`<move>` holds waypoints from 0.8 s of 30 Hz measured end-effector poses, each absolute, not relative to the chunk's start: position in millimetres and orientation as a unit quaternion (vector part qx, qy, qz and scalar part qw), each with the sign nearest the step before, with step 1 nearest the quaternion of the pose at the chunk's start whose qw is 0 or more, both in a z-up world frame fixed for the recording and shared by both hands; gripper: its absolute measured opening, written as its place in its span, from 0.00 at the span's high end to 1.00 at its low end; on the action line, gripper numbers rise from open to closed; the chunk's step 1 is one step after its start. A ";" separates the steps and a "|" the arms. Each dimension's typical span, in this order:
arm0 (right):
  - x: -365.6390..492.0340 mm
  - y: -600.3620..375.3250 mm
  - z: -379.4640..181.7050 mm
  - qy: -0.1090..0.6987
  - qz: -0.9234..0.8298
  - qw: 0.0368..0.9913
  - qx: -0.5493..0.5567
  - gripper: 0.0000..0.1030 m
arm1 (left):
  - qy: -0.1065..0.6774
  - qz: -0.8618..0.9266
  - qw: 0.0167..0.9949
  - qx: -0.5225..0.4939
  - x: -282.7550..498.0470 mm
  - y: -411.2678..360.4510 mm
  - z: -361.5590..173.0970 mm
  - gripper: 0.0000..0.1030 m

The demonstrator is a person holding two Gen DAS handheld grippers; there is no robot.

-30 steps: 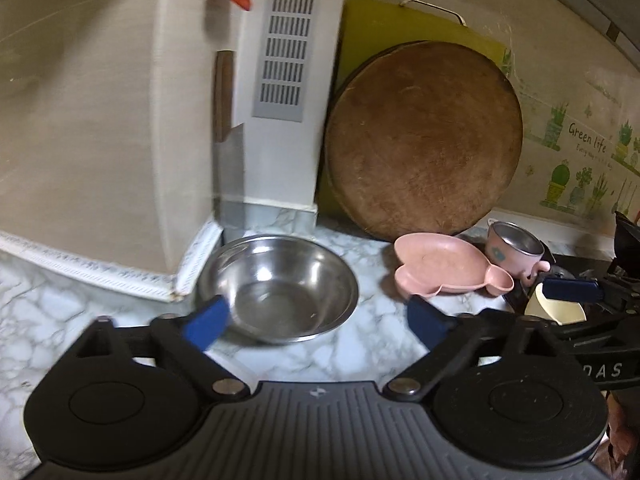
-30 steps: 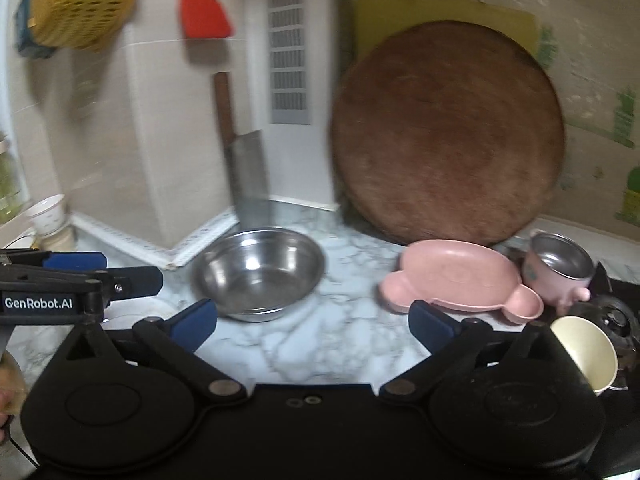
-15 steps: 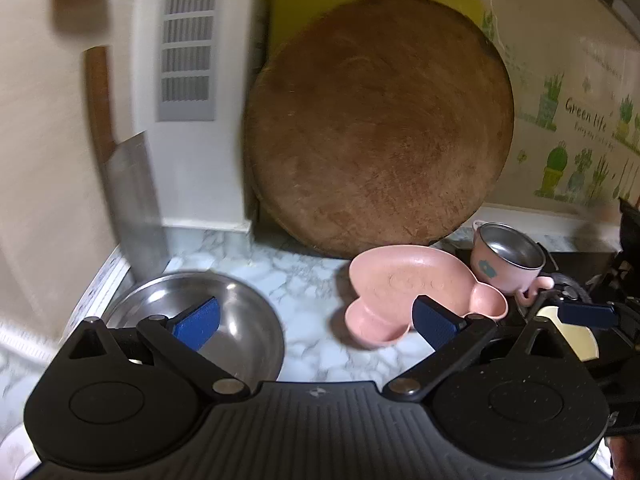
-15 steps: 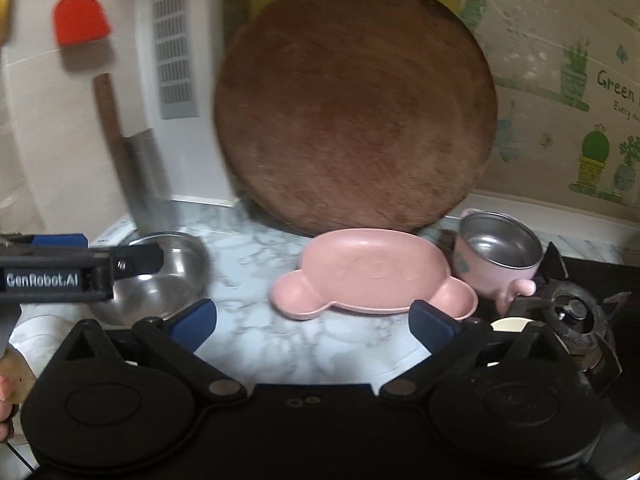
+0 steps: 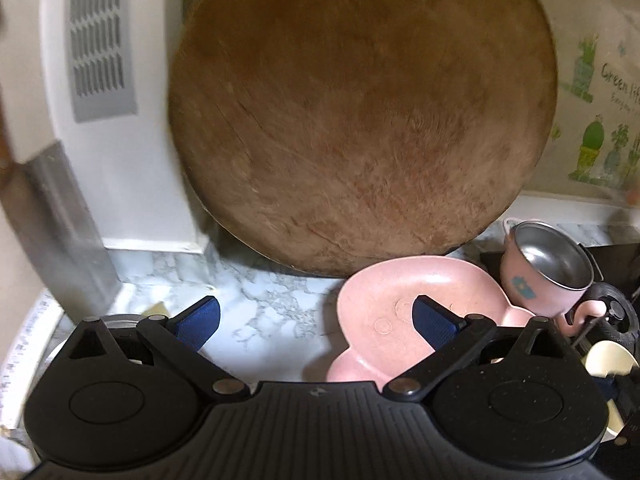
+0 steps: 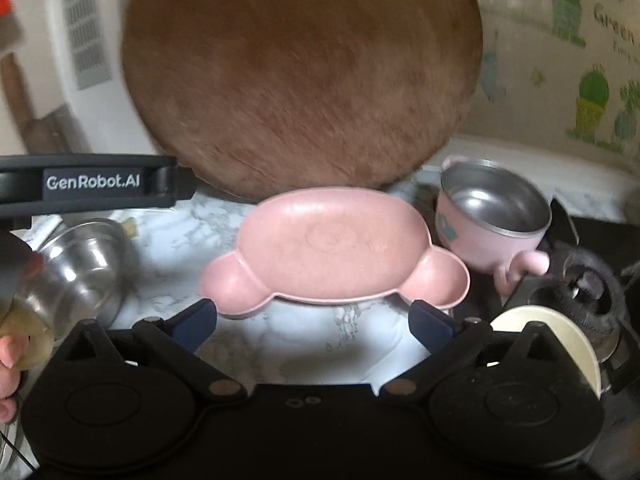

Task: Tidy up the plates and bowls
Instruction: 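Move both grippers toward the pink bear-shaped plate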

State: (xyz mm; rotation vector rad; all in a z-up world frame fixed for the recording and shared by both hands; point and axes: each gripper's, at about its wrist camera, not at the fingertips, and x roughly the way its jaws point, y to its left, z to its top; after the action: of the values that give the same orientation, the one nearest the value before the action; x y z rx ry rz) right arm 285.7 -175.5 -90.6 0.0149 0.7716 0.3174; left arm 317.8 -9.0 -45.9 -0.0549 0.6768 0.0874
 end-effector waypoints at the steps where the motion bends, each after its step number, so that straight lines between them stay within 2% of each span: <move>1: 291.1 -176.8 -94.8 0.386 0.147 0.910 0.021 0.01 | 0.338 0.039 0.940 -0.030 324.3 -9.6 -49.2 0.00; 7: 316.0 -181.2 -112.3 0.421 0.098 0.899 0.064 0.03 | 0.366 0.024 0.930 -0.030 359.6 -18.9 -69.2 0.00; 12: 337.7 -187.3 -121.0 0.440 0.073 0.888 0.107 0.10 | 0.387 0.017 0.921 -0.039 383.5 -21.0 -83.6 0.00; 17: 346.7 -177.2 -124.1 0.439 0.070 0.891 0.094 0.11 | 0.404 0.016 0.914 -0.023 401.9 -26.7 -96.7 0.00; 24: 349.9 -168.6 -120.5 0.448 0.068 0.887 0.088 0.25 | 0.408 0.009 0.913 -0.014 410.0 -27.7 -102.7 0.00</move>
State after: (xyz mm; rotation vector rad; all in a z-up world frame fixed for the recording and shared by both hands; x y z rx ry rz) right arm 349.9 -168.6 -120.5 0.1839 0.9314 0.1415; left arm 410.0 -27.7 -102.7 -0.0278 0.8412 0.0184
